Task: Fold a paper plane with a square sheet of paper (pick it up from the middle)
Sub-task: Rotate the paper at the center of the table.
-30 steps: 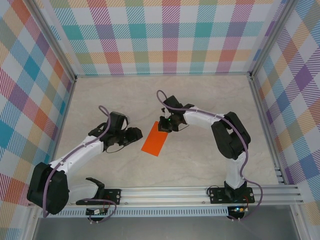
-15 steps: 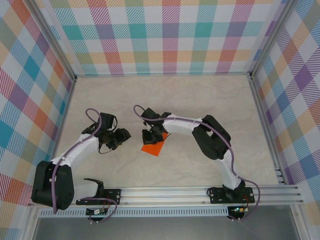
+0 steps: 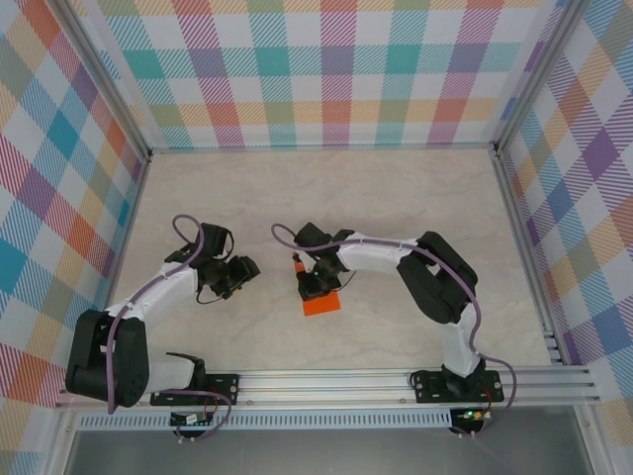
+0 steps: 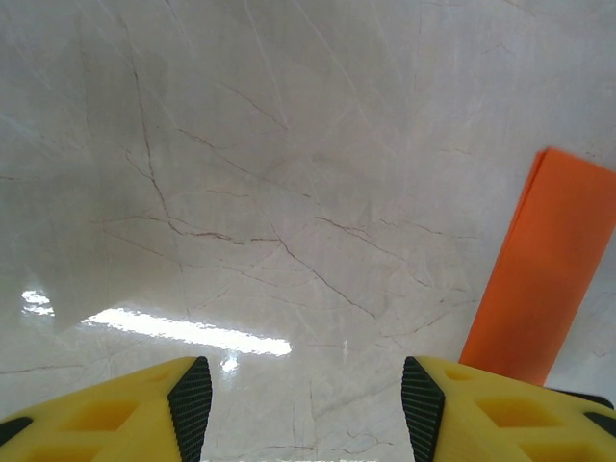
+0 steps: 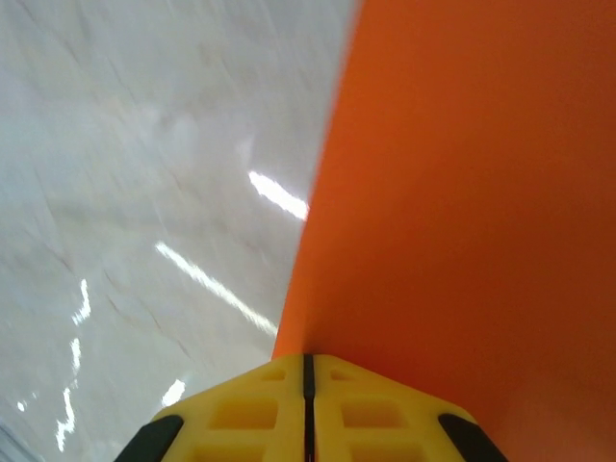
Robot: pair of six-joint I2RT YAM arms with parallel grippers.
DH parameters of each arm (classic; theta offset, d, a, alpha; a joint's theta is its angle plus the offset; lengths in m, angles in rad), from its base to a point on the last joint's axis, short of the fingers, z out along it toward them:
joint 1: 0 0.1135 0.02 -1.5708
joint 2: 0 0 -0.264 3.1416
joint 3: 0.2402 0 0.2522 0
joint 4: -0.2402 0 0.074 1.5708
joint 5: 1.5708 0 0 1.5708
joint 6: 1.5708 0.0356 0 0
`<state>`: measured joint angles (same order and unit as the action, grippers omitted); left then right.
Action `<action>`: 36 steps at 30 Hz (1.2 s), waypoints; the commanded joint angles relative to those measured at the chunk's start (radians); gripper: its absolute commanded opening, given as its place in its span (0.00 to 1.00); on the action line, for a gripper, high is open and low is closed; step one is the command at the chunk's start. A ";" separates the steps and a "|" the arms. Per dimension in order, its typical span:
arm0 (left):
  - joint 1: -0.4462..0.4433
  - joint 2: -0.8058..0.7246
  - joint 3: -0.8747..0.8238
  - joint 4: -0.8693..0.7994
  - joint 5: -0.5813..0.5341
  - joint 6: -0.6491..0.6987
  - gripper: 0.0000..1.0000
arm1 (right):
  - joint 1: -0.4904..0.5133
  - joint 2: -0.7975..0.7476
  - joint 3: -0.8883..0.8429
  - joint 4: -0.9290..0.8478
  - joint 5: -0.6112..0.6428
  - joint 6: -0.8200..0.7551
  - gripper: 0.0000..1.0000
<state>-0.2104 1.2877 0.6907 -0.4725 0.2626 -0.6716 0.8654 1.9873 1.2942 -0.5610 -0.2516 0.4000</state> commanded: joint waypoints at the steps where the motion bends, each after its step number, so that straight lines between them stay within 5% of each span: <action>1: 0.020 0.011 -0.002 -0.006 0.043 0.008 0.57 | -0.035 -0.072 -0.052 -0.057 -0.019 -0.033 0.10; 7: 0.006 0.014 -0.004 0.014 0.091 0.003 0.58 | -0.061 -0.186 -0.041 0.049 0.089 0.167 0.30; 19: -0.088 0.029 -0.032 0.086 0.132 -0.065 0.63 | -0.059 -0.157 -0.052 -0.129 0.252 0.249 0.49; 36: -0.112 0.075 -0.030 0.087 0.095 -0.066 0.63 | 0.017 -0.051 -0.144 0.003 -0.011 0.462 0.37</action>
<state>-0.3126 1.3617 0.6708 -0.3862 0.3729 -0.7258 0.8612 1.8854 1.1870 -0.6090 -0.1711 0.7811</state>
